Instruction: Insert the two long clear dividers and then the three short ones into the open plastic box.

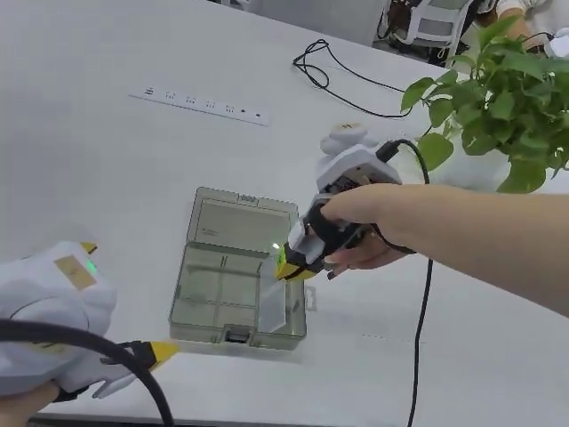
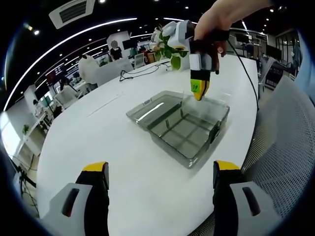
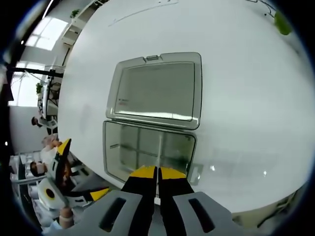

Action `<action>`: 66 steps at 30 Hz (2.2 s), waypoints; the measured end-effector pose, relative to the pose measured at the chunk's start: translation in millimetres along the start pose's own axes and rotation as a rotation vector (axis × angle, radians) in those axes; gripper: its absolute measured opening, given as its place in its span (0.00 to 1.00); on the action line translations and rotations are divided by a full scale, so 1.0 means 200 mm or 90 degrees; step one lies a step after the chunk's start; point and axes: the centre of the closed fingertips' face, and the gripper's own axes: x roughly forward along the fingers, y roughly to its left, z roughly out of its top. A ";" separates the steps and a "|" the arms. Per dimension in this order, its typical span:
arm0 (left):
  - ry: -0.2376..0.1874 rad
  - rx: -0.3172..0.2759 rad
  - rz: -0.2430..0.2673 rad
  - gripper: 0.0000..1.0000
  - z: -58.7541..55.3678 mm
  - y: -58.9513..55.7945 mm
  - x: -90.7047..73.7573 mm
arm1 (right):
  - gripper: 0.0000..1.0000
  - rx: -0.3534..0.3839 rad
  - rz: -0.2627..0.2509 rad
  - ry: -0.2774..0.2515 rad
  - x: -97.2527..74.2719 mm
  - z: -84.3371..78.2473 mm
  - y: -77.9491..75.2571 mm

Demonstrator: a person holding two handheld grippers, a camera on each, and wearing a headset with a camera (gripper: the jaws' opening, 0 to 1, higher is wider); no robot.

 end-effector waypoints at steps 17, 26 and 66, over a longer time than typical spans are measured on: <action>0.002 -0.005 0.000 0.89 -0.01 0.00 0.00 | 0.03 -0.080 -0.054 0.029 0.05 0.01 0.05; 0.003 -0.008 0.000 0.89 -0.01 0.00 0.00 | 0.03 -0.114 -0.083 0.037 0.07 -0.05 0.06; 0.005 -0.012 0.002 0.88 -0.01 0.00 0.00 | 0.56 -0.140 0.023 -0.033 0.12 0.01 0.14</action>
